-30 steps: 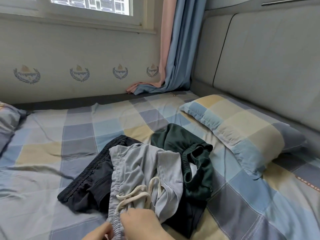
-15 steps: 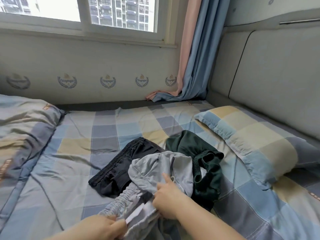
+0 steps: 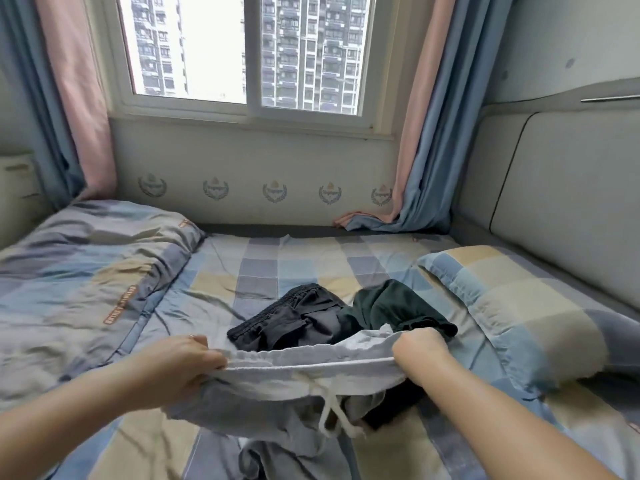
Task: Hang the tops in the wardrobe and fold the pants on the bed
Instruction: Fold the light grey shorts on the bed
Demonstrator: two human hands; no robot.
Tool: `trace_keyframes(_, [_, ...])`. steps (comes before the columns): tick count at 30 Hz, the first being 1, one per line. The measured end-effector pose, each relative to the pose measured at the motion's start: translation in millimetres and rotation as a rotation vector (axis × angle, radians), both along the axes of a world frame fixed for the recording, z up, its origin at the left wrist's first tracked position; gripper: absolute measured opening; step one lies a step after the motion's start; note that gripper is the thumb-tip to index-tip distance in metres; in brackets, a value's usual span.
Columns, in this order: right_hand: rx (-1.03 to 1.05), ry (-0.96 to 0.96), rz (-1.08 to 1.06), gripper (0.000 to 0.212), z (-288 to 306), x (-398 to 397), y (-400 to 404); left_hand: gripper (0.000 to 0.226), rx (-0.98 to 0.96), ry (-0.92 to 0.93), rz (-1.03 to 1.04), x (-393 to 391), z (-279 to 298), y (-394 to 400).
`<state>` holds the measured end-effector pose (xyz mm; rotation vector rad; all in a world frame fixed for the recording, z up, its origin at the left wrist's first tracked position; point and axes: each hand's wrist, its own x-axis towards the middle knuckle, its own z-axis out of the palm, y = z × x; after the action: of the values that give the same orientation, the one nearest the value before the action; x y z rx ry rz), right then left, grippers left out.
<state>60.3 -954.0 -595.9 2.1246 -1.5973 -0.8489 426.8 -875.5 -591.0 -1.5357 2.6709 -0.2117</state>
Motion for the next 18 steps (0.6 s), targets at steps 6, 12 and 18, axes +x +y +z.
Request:
trace_keyframes(6, [-0.230, -0.067, 0.020, 0.032, 66.2, -47.2, 25.2, 0.016, -0.292, -0.024, 0.075, 22.1, 69.1, 38.1])
trace_keyframes(12, [-0.467, -0.098, 0.059, 0.041, 148.6, -51.9, 56.5, 0.014, -0.646, 0.011, 0.062, 21.2, 141.2, 80.4])
trace_keyframes(18, [-0.726, -0.334, 0.107, 0.035, 216.1, -66.9, 82.7, 0.009, -0.658, 0.221, 0.389, 25.1, 184.9, 104.5])
